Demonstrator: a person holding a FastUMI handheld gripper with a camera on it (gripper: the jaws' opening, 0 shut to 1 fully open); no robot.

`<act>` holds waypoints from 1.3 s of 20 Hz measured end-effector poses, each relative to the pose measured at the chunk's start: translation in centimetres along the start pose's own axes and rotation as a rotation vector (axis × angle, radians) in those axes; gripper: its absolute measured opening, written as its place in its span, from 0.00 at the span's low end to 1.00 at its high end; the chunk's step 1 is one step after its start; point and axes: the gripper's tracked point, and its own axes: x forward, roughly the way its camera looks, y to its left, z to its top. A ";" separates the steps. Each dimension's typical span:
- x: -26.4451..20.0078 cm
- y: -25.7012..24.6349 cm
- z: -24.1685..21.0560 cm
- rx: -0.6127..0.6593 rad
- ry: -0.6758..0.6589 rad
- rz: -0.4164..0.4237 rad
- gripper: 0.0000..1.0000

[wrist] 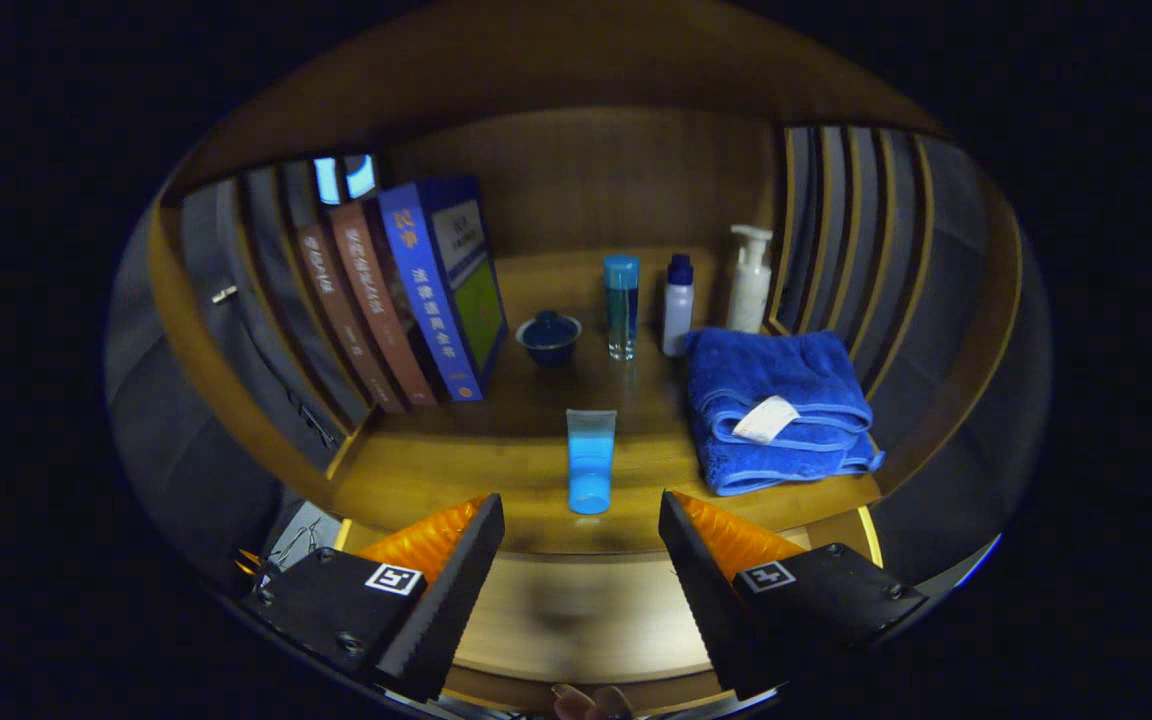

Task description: Pull open the drawer, take out the items inside it, and place them on the countertop above the cabinet.

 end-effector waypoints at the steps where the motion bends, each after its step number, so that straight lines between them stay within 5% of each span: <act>1: -1.5 0.0 -0.1 -0.009 -0.041 0.003 0.99; 12: -12.5 -0.9 -9.2 0.020 -0.206 0.026 0.99; 26: -10.5 -2.1 -19.9 0.052 -0.135 -0.023 1.00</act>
